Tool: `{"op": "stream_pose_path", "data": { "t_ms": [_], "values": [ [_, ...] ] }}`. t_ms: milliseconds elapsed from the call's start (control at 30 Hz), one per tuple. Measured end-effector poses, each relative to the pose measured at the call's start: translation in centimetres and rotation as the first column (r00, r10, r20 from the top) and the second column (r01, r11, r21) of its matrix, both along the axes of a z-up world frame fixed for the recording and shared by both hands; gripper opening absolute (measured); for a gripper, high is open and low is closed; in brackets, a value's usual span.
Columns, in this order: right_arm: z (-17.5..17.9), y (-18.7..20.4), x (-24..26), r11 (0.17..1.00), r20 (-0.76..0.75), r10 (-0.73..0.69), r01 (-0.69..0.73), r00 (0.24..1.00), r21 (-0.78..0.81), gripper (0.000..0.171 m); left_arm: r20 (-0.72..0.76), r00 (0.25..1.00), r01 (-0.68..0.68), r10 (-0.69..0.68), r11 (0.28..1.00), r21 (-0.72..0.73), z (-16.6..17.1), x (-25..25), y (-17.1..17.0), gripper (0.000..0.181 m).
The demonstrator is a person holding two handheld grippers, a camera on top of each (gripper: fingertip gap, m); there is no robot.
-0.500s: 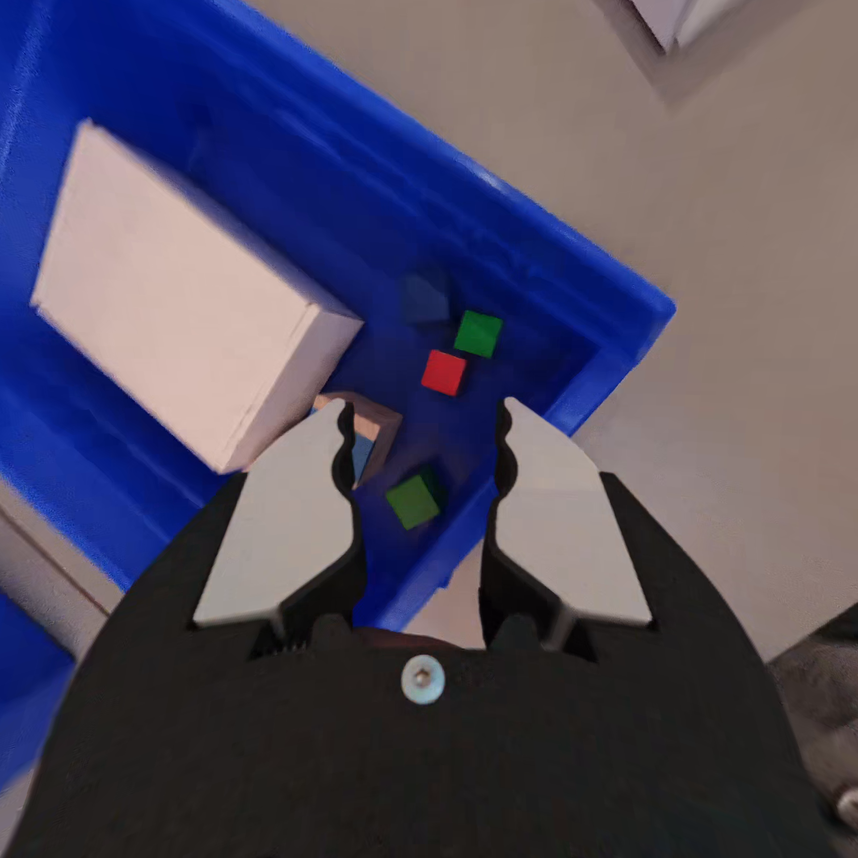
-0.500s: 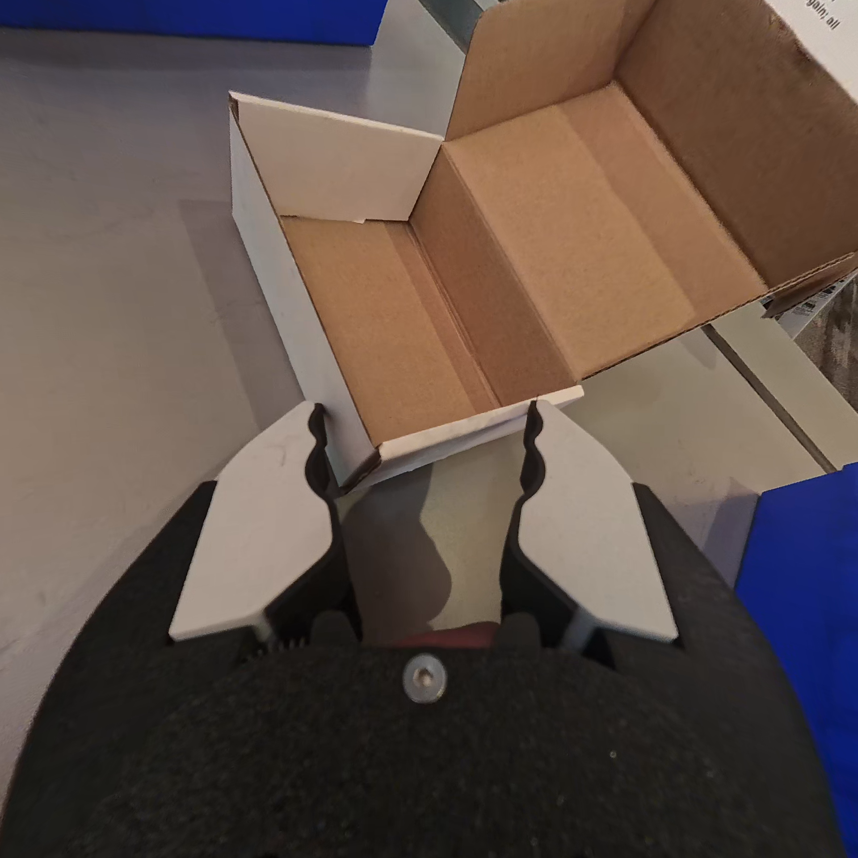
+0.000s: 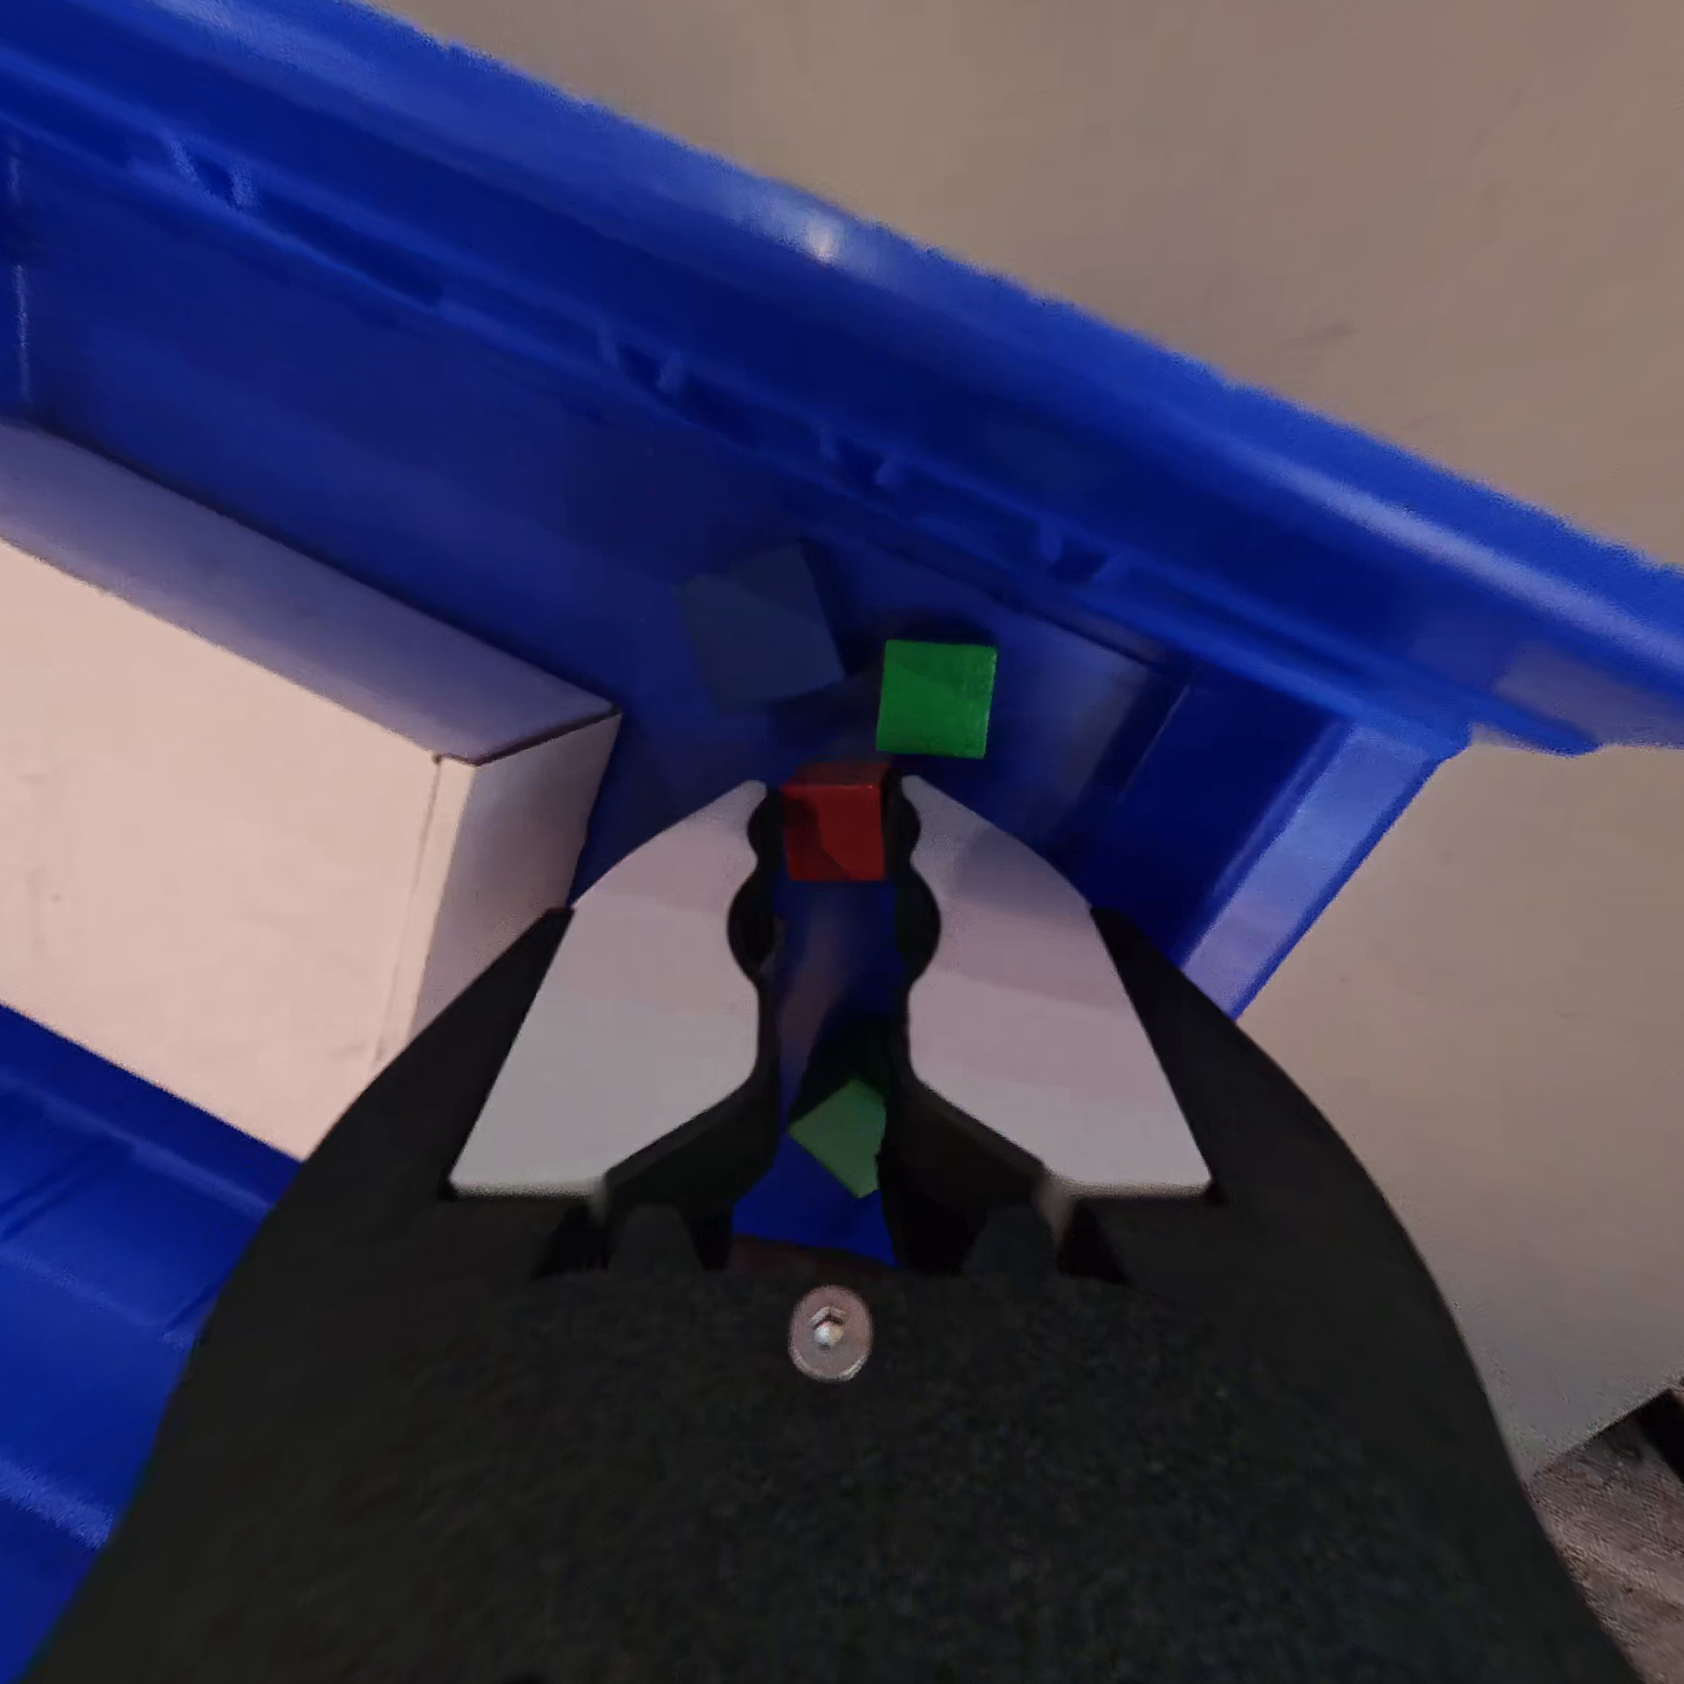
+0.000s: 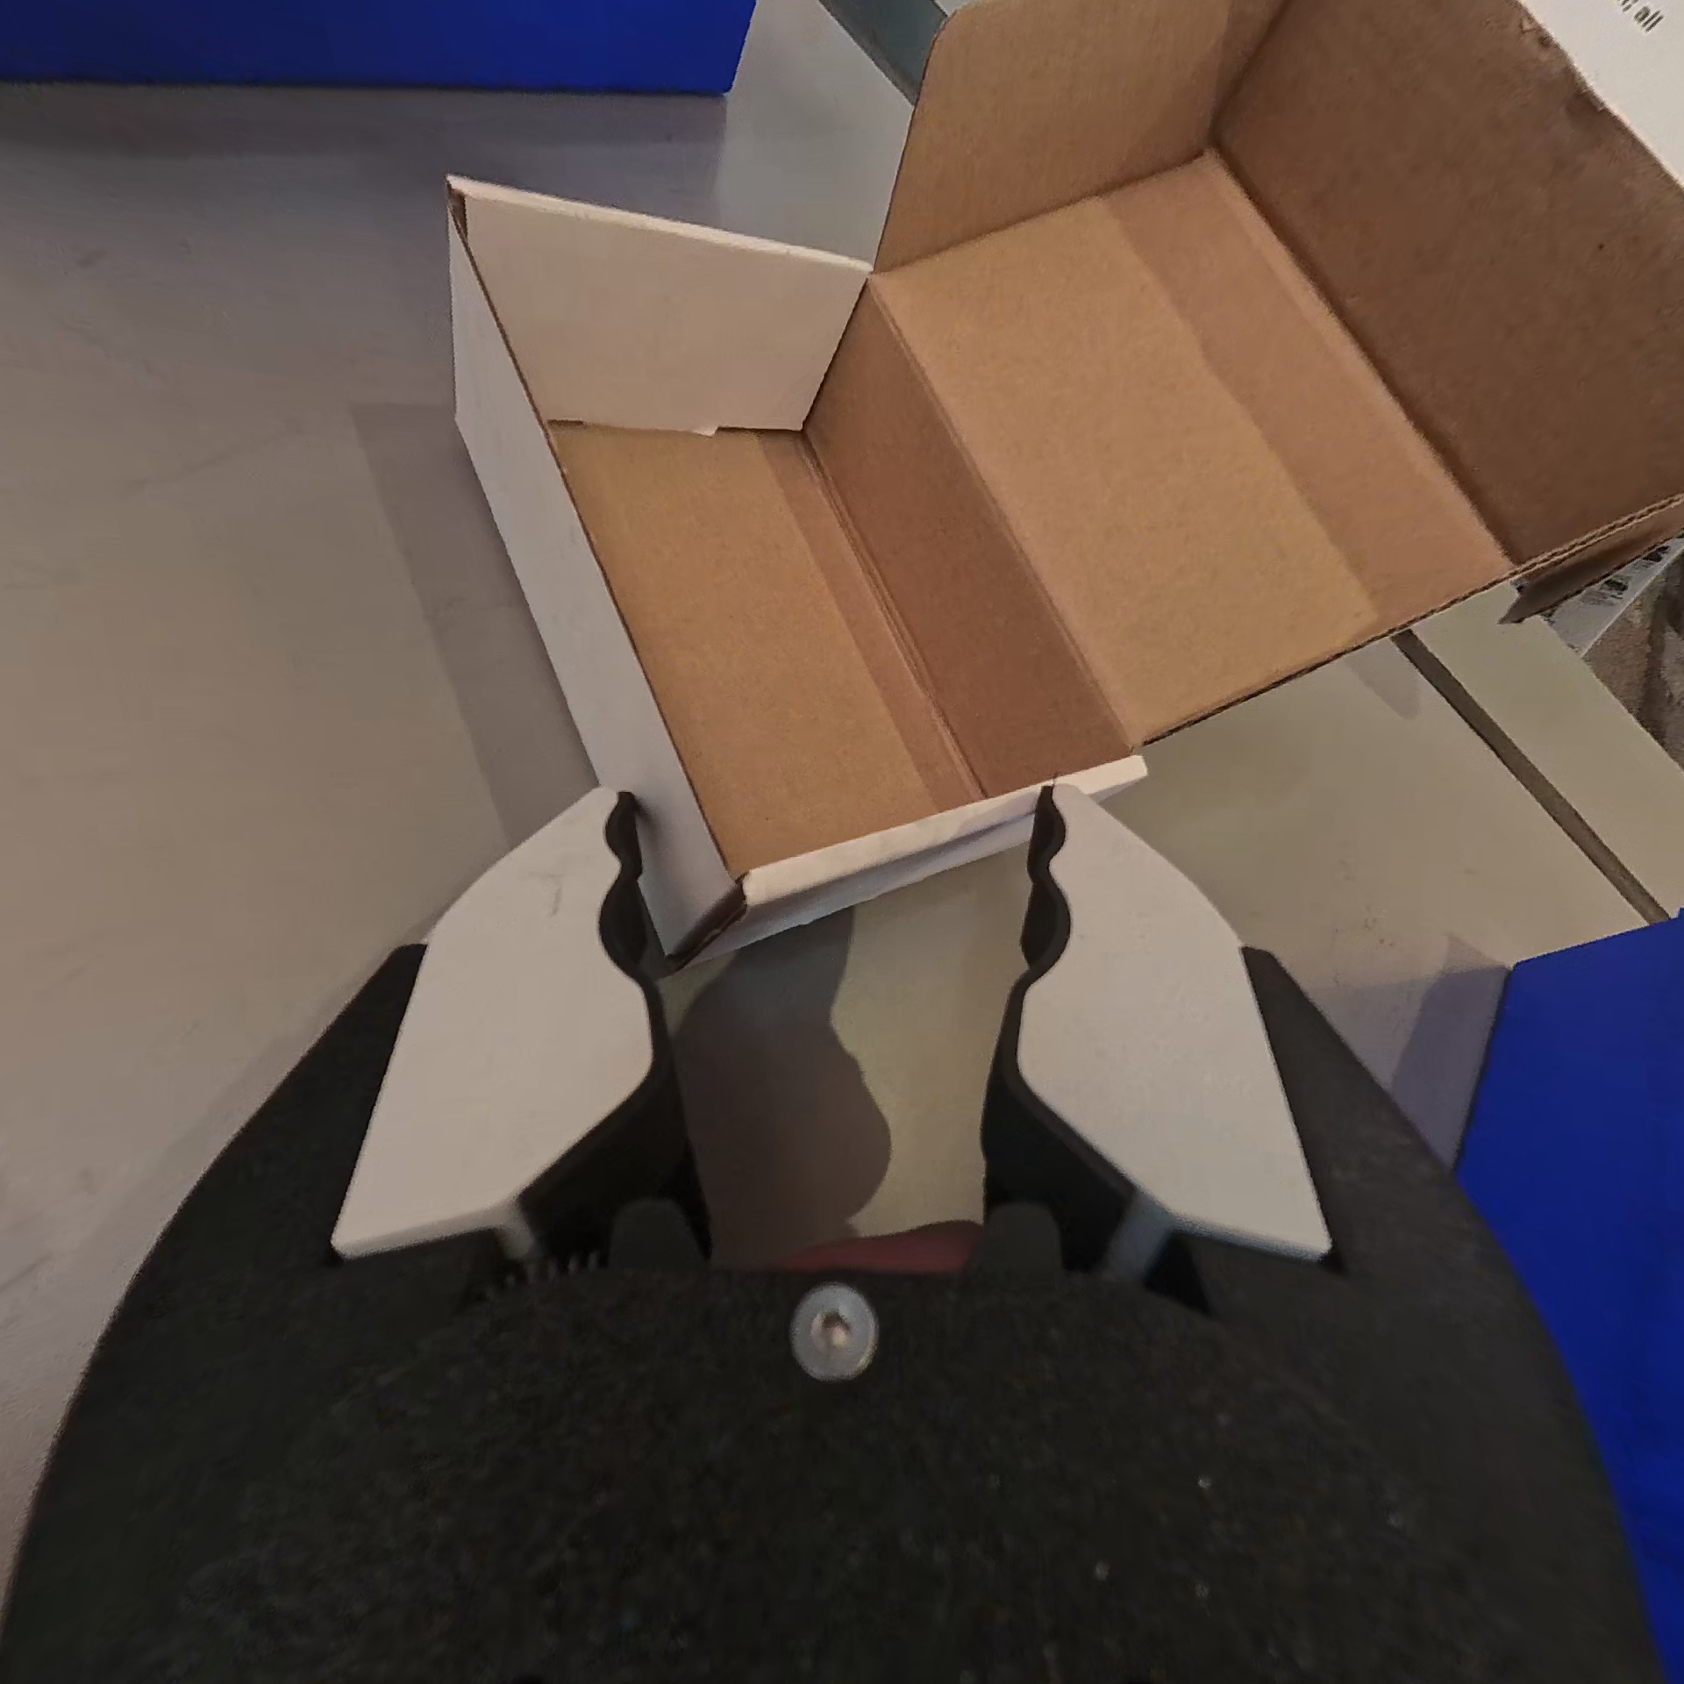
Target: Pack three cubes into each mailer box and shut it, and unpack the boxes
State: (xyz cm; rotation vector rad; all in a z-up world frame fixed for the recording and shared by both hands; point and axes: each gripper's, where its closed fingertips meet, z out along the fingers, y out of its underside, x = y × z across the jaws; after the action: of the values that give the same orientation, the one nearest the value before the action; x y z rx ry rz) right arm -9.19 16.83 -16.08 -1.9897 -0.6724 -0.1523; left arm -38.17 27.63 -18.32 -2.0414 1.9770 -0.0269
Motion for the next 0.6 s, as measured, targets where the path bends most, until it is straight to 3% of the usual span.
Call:
{"op": "stream_pose_path", "data": {
  "t_ms": [133,267,400,467,600],
  "values": [
    [0.0,0.1,0.0,1.000,0.001,0.000,0.000,1.000,-0.001,0.082,0.072,0.997,-0.020,0.018,0.999,0.028,2.7,0.2,0.4,0.021],
    [0.0,0.2,0.0,1.000,0.001,0.001,-0.001,1.000,-0.001,0.082,0.266,0.962,-0.083,0.057,0.993,0.089,9.9,3.1,0.9,0.020],
    [0.0,0.2,0.0,1.000,0.001,0.003,-0.003,1.000,0.000,0.082,0.454,0.877,-0.143,0.158,0.987,-0.068,14.7,11.2,-1.8,0.021],
    [0.0,0.2,0.0,1.000,0.001,0.005,-0.005,1.000,0.005,0.082,0.447,0.874,-0.156,0.192,0.981,-0.117,14.0,15.7,-3.3,0.021],
    [0.0,0.2,0.0,1.000,0.010,0.011,-0.011,1.000,0.007,0.082,0.284,0.935,-0.159,0.214,0.965,-0.207,8.6,23.5,-5.5,0.021]
  ]
}}
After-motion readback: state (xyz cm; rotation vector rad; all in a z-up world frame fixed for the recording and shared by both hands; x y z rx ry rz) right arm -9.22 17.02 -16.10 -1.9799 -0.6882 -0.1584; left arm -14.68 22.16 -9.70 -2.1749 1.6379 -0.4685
